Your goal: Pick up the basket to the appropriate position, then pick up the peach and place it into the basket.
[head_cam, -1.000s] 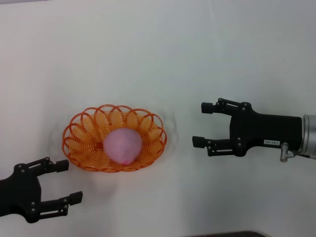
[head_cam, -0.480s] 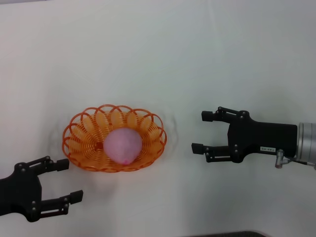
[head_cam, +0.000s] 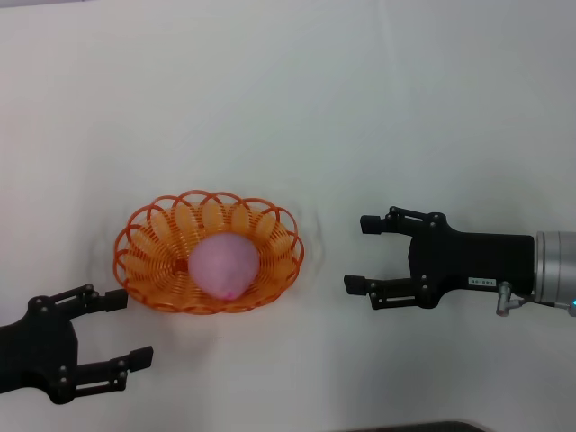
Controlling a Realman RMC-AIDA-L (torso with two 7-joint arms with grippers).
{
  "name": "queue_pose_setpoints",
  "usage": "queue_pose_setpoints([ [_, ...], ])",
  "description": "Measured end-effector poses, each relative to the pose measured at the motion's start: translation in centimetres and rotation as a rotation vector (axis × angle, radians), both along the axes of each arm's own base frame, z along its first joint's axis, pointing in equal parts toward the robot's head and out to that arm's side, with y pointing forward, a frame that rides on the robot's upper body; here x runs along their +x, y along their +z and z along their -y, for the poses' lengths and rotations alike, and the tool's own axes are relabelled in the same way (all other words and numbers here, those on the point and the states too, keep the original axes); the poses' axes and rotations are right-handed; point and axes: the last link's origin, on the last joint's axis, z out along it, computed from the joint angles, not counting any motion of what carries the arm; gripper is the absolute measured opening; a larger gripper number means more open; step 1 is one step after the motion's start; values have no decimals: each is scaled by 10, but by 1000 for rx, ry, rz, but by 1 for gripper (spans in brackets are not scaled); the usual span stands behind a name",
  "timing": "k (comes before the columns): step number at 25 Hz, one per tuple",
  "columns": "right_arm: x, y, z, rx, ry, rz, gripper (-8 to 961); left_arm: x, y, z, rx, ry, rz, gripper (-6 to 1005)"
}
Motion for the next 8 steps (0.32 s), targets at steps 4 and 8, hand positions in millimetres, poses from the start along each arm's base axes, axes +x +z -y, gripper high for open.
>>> queue_pose_setpoints([
  [4,0,0,0,-2,1,-1,945,0,0,0,2,0,3,824],
  [8,0,0,0,-4,1,-1,945,1,0,-1,8,0,8,824],
])
